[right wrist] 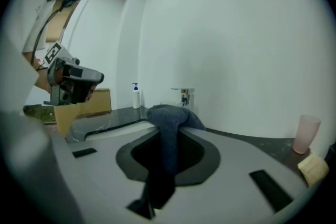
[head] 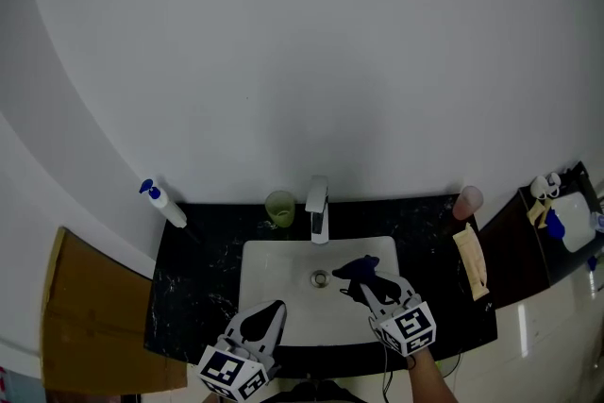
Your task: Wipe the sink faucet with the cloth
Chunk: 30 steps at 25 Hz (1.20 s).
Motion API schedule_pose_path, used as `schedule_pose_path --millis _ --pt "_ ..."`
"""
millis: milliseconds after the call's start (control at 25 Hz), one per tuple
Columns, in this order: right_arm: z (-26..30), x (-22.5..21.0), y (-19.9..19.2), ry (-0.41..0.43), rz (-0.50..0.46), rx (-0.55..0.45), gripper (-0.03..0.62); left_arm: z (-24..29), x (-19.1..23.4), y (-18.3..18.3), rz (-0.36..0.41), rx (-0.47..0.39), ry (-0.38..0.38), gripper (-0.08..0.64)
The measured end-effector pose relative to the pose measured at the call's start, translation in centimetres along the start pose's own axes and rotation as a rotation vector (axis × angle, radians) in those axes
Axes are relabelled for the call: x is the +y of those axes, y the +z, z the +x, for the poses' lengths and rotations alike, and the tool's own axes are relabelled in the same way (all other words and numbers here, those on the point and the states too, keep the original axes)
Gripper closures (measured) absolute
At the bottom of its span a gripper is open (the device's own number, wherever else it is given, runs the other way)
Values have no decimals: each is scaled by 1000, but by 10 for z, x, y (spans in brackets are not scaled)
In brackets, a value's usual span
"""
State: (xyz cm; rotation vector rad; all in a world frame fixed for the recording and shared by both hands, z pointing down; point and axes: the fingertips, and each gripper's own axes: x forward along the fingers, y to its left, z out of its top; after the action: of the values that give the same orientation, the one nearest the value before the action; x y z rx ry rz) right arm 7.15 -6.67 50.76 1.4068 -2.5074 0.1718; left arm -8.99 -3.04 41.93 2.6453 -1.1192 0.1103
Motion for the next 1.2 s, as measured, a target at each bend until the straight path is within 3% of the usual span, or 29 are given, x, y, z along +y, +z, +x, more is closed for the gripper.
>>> schedule_pose_path --millis 440,720,920,1080,1200 --pt "-140 3 7 -237 57 -19 534 6 -39 8 20 -21 -109 560" --pt "-160 1 -27 -317 97 27 534 0 -42 -5 23 -11 -143 560" --pt "-171 -21 -68 -418 145 126 534 6 -57 -16 25 4 -195 560" --pt "-179 -20 -70 -422 156 118 534 15 -77 -15 27 5 -245 560" --pt "-172 -4 -43 -372 141 44 534 15 -82 -12 33 2 -256 560"
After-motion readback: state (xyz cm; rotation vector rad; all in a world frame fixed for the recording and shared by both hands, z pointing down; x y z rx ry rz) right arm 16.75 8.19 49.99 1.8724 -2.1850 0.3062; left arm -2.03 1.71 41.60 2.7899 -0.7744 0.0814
